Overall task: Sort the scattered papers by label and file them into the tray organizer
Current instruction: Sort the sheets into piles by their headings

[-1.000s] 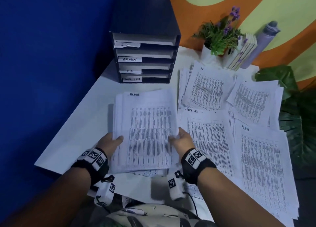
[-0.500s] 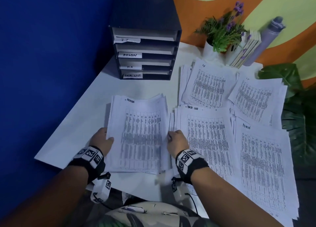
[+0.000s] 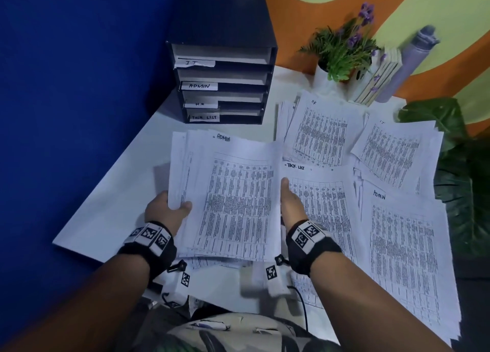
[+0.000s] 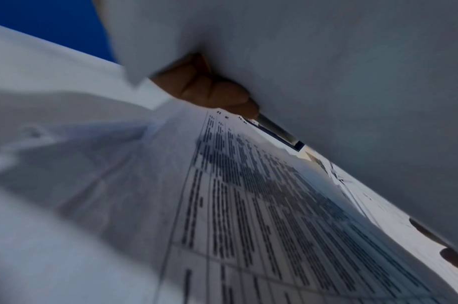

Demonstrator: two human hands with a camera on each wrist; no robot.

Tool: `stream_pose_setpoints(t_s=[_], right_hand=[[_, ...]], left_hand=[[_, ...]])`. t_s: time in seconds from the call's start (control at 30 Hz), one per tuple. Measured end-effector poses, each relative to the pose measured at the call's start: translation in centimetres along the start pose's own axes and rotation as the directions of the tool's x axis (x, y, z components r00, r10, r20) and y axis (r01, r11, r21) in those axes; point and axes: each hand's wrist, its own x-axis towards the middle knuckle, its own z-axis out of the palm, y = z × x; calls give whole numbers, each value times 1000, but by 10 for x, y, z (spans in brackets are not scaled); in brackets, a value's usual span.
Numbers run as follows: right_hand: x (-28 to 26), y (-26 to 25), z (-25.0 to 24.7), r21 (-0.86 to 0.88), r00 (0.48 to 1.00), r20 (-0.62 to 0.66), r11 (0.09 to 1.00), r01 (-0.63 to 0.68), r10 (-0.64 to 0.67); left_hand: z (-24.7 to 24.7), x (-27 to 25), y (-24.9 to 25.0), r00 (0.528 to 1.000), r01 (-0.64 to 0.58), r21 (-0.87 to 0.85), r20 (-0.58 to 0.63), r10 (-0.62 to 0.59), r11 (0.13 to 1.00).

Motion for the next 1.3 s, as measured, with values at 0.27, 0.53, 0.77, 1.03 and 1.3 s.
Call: stream_pose_setpoints(t_s=[0.27,0.53,0.77,1.03,1.3], right_hand=[[-1,27,-13,-83,1000,7,996,-15,16],[14,53,-20,-597,995,9,798,81,-95],[18,47,-42,-560,998,-61,829,-11,-28],[17,50,-26,-292,1000,-4,956,-10,9],[19,64,-26,-303,991,-123,953,15,-55]], left_hand=[[16,-2,-18,997,71,50,34,-73,996],[12,0,-32,987,-123,151,121,105,981],[7,3,-29,987,-15,182,162,-15,983],[14,-2,-25,961,-63,67,272,42,996],[22,6,-37,977,62,42,200,-69,997]])
